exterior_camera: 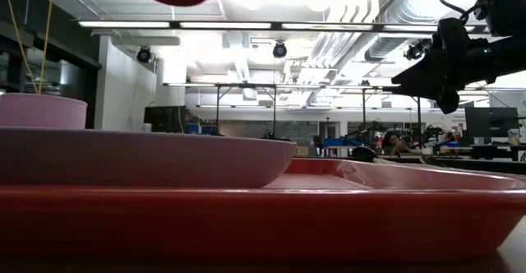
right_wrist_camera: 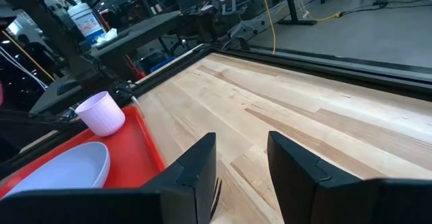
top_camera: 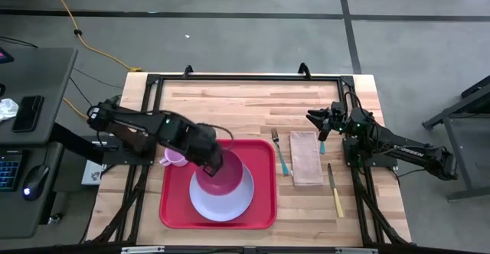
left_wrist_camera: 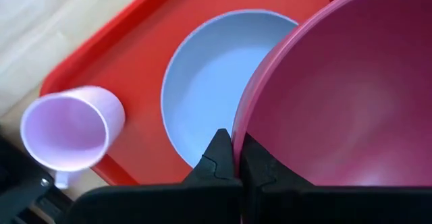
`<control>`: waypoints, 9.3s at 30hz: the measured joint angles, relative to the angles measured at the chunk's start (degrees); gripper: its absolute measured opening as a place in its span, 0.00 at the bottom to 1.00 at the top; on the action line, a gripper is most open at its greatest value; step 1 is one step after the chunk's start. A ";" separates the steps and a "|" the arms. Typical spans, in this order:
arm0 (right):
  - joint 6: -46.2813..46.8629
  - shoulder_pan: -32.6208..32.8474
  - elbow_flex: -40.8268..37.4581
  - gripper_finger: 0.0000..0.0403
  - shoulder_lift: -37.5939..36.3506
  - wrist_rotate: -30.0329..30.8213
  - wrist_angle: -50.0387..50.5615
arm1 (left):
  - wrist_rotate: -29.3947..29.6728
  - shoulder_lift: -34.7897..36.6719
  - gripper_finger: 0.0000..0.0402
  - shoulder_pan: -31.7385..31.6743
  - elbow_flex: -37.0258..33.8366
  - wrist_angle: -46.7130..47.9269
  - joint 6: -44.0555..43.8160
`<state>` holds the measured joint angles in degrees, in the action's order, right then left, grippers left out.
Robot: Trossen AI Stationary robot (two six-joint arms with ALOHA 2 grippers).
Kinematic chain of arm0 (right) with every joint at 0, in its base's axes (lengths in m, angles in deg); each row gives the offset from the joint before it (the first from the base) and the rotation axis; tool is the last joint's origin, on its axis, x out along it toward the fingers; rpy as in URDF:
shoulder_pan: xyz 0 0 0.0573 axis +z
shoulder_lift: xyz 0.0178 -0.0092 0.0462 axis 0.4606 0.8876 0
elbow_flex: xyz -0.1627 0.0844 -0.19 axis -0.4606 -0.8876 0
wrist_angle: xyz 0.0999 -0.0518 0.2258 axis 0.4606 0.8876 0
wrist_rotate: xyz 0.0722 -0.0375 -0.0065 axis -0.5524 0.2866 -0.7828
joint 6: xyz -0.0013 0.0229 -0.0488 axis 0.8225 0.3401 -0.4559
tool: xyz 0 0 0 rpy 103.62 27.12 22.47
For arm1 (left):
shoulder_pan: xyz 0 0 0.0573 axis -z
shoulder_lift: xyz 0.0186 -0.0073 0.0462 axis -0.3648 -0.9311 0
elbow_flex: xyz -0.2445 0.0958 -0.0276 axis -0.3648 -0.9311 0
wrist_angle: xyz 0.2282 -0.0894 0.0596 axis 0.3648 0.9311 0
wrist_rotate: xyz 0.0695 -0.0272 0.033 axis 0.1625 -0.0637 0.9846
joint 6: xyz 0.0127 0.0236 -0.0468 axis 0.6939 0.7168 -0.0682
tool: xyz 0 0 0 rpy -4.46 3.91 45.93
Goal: Set up tray
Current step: Put the pink bowl on the white plate on the red tray, then put the brown table napkin to the right of the white plate on the red tray
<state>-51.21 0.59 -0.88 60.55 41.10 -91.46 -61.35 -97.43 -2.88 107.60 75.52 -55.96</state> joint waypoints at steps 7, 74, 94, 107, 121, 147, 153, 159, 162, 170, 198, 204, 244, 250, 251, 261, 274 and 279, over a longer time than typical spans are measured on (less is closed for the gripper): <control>-0.17 -0.01 0.00 0.28 0.00 0.02 -0.01 | 2.21 0.00 0.04 6.55 0.00 -0.01 -8.01; -0.46 0.01 0.00 0.28 -0.01 -0.24 -1.35 | 3.01 0.93 0.04 4.20 -14.03 -4.36 -5.52; 0.20 0.00 -0.02 0.28 0.01 -0.33 -0.65 | -0.61 7.06 0.04 4.23 -31.38 -23.51 -7.05; 0.22 -0.01 -0.02 0.28 0.01 -0.33 -0.44 | -1.11 7.06 0.04 4.23 -34.27 -27.57 -7.08; 0.20 0.00 -0.02 0.28 0.01 -0.29 -0.43 | 0.06 7.04 0.04 4.20 -34.39 -27.72 -7.10; 0.63 0.01 -0.02 0.28 -0.01 0.04 -0.43 | -0.76 6.54 0.04 4.23 -41.29 -35.96 -10.09; 0.63 -0.02 -0.02 0.28 -0.01 0.09 -0.43 | -0.62 5.95 0.04 4.23 -41.27 -36.27 -10.09; 0.63 -0.01 -0.02 0.28 0.01 0.20 -0.43 | -0.81 4.76 0.07 4.25 -41.20 -36.47 -10.29; 0.63 -0.02 -0.02 0.28 -0.01 0.19 -0.43 | -0.98 3.97 0.06 4.23 -41.27 -36.21 -10.29; 0.63 -0.02 -0.02 0.28 0.01 0.16 -0.44 | -0.63 3.76 0.11 4.25 -41.27 -36.33 -10.29; 0.63 -0.01 -0.02 0.28 0.01 0.04 -0.45 | -0.10 3.76 0.23 4.25 -41.27 -36.09 -11.60; 0.65 -0.02 -0.02 0.28 0.01 -0.08 -0.43 | -0.17 3.78 0.23 4.25 -40.34 -35.20 -11.60; 0.63 0.00 -0.02 0.28 -0.01 -4.79 1.87 | 6.56 3.85 0.17 8.95 -6.08 0.65 -9.77; 2.22 0.00 -0.02 0.28 -0.01 -4.79 1.86 | 7.37 3.85 0.15 12.44 -5.64 1.62 -10.07; 2.99 0.00 -0.02 0.28 -0.01 -4.81 1.84 | 7.38 3.85 0.14 12.72 -5.64 1.62 -10.09; 4.04 -0.01 -0.02 0.28 -0.01 -4.86 1.78 | 8.96 3.85 0.13 12.64 -5.64 4.82 -3.90; -0.81 -0.02 0.04 0.28 0.00 -8.70 0.43 | 20.73 9.50 0.13 12.62 -5.66 4.58 -4.67; -2.36 0.01 0.09 0.28 0.07 -12.43 -0.92 | 27.87 15.81 0.13 12.61 -5.68 4.61 -4.00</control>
<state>-53.57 0.59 -0.79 60.63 28.67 -92.38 -33.47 -81.63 9.73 101.91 80.14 -59.96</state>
